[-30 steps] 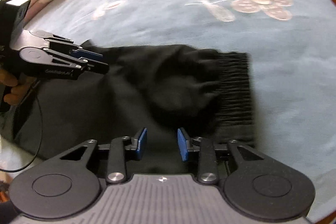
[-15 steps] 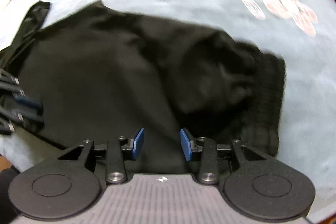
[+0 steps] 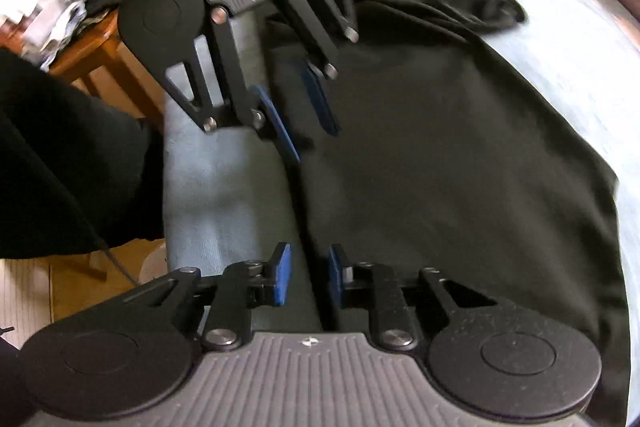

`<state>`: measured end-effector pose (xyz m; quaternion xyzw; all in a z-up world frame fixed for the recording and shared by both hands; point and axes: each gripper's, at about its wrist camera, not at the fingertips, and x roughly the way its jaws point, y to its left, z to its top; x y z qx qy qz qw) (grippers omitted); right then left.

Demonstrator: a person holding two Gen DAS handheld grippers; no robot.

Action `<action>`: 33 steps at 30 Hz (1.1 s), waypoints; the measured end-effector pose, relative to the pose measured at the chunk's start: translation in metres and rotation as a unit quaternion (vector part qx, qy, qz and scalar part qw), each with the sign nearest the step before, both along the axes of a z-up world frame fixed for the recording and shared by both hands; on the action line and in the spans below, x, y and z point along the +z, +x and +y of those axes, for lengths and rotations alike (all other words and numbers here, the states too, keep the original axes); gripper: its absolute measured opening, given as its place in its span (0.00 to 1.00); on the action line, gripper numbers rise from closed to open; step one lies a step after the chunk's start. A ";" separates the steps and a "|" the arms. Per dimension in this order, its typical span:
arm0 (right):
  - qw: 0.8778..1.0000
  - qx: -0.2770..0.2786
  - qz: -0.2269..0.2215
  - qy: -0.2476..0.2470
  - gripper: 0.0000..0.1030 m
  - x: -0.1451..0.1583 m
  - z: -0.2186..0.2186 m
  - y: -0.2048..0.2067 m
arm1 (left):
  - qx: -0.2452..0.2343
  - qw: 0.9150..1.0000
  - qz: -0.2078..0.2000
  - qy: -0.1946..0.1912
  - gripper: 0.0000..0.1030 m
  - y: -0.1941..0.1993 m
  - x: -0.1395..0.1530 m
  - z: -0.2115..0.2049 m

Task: Fold clothes
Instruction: 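Open the left gripper and release the trousers, then move the left gripper to the elastic trouser cuff and close on it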

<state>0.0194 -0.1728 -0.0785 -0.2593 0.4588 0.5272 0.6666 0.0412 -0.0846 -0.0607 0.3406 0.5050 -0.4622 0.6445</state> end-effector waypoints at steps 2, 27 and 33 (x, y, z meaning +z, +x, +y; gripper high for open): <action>1.000 0.001 -0.002 -0.011 0.24 -0.007 0.005 0.003 | -0.009 1.000 0.018 0.008 0.26 -0.002 -0.006 0.003; 0.949 -0.281 0.143 0.025 0.48 -0.008 0.001 0.098 | 0.346 0.936 -0.062 -0.035 0.38 0.133 0.051 0.078; 0.930 -0.338 0.142 0.023 0.51 -0.014 0.007 0.105 | 0.422 0.899 -0.116 0.029 0.36 0.193 0.026 0.092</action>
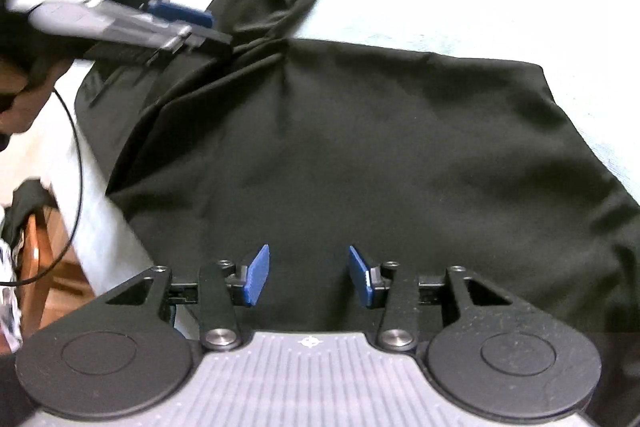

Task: Fold clothes
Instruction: 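Move the left gripper to the elastic trouser cuff and close on it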

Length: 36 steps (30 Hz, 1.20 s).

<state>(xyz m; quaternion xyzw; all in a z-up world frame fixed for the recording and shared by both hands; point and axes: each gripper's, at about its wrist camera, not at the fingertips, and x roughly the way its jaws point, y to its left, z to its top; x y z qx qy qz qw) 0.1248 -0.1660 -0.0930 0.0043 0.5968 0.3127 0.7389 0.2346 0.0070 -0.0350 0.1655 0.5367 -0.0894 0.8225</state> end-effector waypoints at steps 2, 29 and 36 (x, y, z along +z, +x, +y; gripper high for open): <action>1.000 -0.012 0.008 -0.002 0.53 -0.005 0.003 0.004 | 0.008 1.000 0.003 0.012 0.36 0.022 -0.009 -0.005; 0.992 -0.088 0.085 0.039 0.92 -0.018 0.008 0.020 | 0.077 0.994 0.033 0.065 0.45 0.057 -0.042 -0.026; 0.991 -0.087 0.090 0.047 0.95 -0.018 0.007 0.022 | 0.119 0.991 0.014 0.065 0.49 0.063 -0.048 -0.023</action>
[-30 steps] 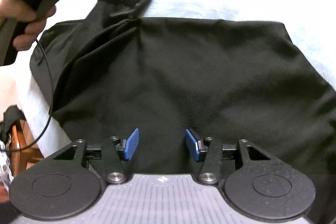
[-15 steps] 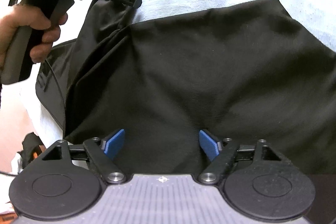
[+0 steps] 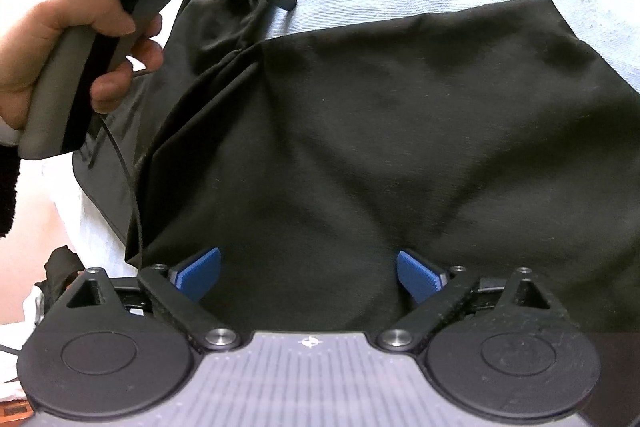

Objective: Fold clothes

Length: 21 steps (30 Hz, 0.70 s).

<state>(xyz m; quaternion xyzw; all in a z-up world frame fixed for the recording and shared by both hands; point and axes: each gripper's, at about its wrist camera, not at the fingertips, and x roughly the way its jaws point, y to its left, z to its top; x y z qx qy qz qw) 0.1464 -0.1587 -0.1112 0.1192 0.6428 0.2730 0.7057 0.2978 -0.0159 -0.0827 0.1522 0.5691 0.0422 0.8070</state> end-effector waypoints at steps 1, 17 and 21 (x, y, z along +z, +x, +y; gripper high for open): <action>1.000 0.000 0.001 0.001 0.95 0.000 0.000 0.000 | 0.005 1.000 0.000 0.003 0.52 0.002 -0.002 0.002; 1.000 -0.006 0.009 0.025 0.94 -0.001 -0.012 0.002 | 0.041 0.998 -0.011 -0.039 0.03 -0.008 0.019 0.036; 1.000 0.003 0.005 0.016 0.94 0.000 -0.009 0.001 | 0.045 0.998 -0.020 -0.039 0.03 -0.024 0.046 0.057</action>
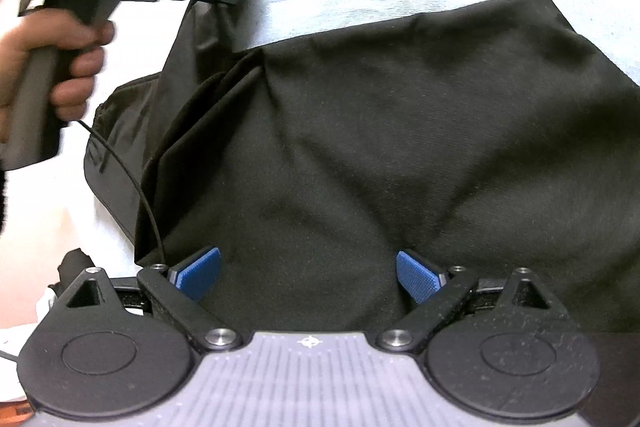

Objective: Fold clothes

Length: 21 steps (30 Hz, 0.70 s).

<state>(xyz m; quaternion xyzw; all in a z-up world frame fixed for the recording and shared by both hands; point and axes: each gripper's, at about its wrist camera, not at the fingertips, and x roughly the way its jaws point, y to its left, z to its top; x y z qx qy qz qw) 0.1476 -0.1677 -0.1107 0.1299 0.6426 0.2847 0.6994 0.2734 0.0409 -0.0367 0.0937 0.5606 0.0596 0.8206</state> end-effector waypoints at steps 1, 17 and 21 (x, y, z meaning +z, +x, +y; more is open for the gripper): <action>1.000 0.003 -0.001 -0.003 0.94 0.000 0.001 0.000 | 0.002 1.000 -0.002 0.003 0.03 -0.004 0.007 0.006; 0.997 0.023 -0.034 -0.059 0.94 0.011 0.023 0.008 | 0.106 0.991 0.009 0.083 0.03 -0.073 0.051 0.129; 0.995 0.035 -0.042 -0.085 0.94 0.012 0.036 0.010 | 0.118 0.988 0.017 0.097 0.03 -0.083 0.051 0.147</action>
